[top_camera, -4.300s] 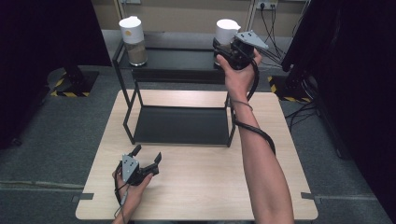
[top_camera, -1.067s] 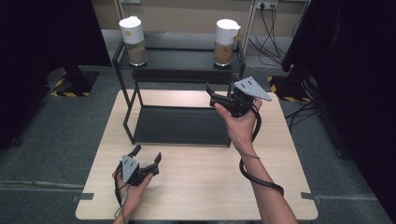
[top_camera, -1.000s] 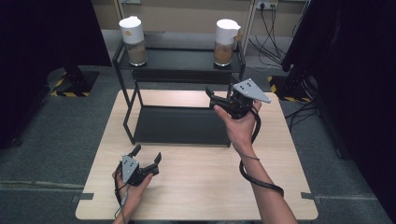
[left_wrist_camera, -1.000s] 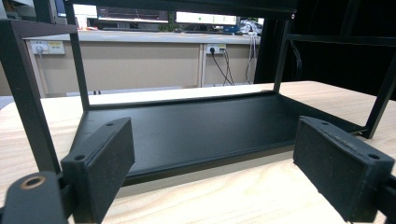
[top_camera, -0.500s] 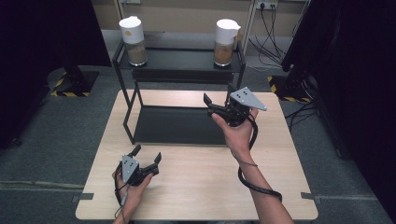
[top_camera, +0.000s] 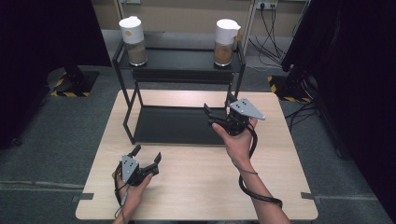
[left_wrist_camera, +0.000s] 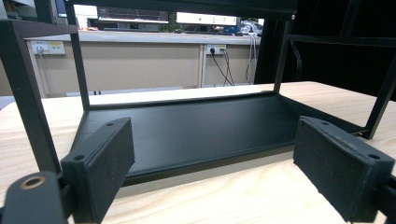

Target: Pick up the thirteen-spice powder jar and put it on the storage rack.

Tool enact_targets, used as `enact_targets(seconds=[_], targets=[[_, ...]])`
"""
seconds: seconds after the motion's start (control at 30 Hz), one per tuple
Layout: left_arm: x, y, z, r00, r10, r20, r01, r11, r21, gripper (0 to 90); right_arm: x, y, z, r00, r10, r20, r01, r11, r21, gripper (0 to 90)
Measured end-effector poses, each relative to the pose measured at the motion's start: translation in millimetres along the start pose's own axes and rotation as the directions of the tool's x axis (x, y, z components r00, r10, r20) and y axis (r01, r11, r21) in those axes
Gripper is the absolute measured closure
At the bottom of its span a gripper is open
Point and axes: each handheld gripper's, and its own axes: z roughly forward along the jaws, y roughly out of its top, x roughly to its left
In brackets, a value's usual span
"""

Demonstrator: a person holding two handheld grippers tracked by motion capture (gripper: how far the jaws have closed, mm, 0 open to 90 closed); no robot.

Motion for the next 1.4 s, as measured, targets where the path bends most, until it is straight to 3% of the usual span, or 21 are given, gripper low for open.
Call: enact_targets(seconds=[1.4], targets=[[-0.6,-0.1,-0.1,1.0000,0.003,-0.002,-0.003,1.0000,0.000,11.7,-4.7,-58.8,-19.7,0.9990,0.038,-0.023,-0.035,0.992,0.118,5.7]])
